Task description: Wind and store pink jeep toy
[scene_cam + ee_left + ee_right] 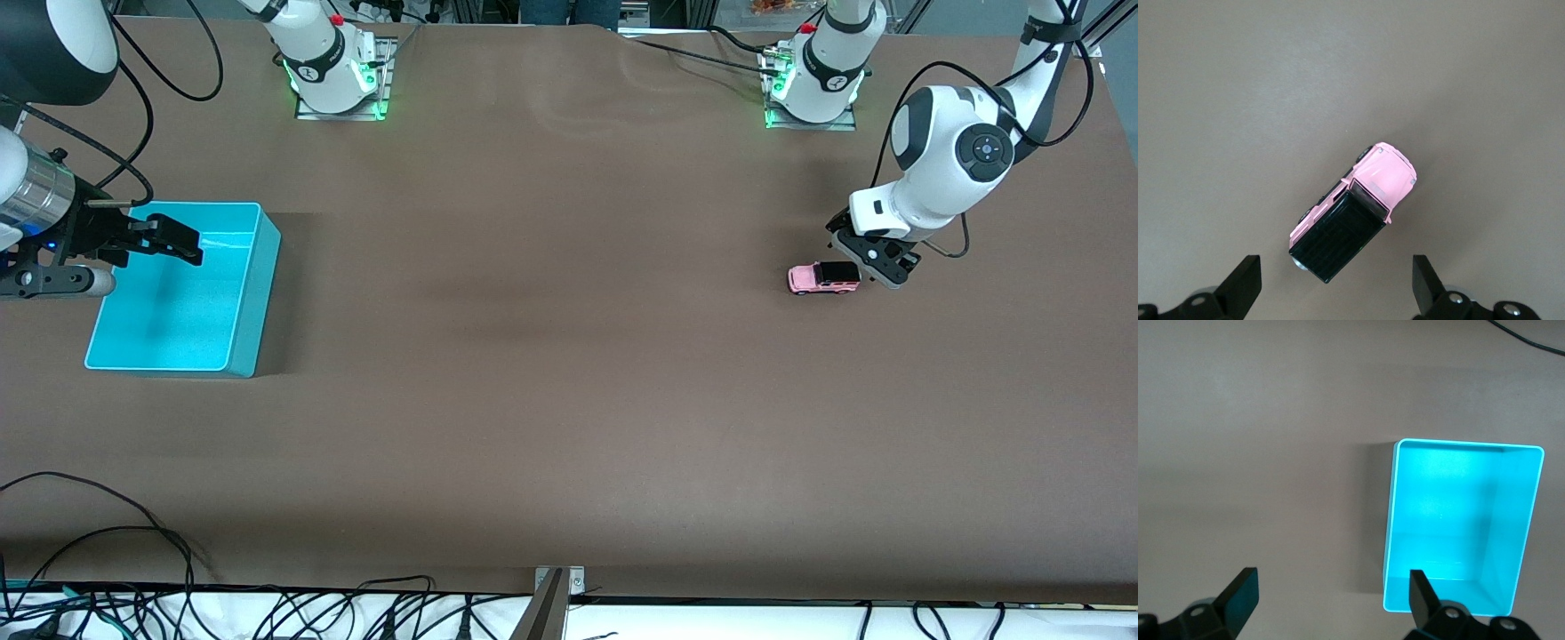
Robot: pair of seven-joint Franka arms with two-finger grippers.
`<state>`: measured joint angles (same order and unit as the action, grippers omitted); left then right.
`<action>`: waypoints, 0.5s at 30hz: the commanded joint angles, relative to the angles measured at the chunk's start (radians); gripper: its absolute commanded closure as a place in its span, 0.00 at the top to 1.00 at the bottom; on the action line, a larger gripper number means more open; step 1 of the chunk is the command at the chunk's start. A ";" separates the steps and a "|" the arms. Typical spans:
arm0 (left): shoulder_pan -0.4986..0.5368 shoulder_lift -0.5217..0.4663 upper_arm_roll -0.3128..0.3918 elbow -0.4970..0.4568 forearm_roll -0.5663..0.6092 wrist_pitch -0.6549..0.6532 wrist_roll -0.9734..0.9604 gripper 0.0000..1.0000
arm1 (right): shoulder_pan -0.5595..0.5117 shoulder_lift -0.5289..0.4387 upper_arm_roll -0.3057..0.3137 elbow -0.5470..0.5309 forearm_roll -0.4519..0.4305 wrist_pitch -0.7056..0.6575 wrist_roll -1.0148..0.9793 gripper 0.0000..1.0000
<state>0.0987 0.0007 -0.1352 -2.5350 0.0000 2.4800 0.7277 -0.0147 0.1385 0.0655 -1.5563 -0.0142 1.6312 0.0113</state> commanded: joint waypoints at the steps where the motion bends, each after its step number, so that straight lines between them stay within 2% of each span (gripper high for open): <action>1: 0.010 0.018 -0.007 -0.007 0.076 0.025 0.096 1.00 | -0.008 0.000 0.005 0.009 0.013 -0.005 0.004 1.00; 8: 0.010 0.045 -0.007 -0.005 0.153 0.053 0.182 1.00 | -0.008 0.000 0.005 0.009 0.013 -0.005 0.004 1.00; 15: 0.010 0.087 -0.007 -0.005 0.158 0.114 0.308 1.00 | -0.008 0.000 0.005 0.009 0.013 -0.005 0.004 1.00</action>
<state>0.0986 0.0536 -0.1359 -2.5365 0.1304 2.5445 0.9501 -0.0147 0.1385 0.0655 -1.5563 -0.0142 1.6312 0.0113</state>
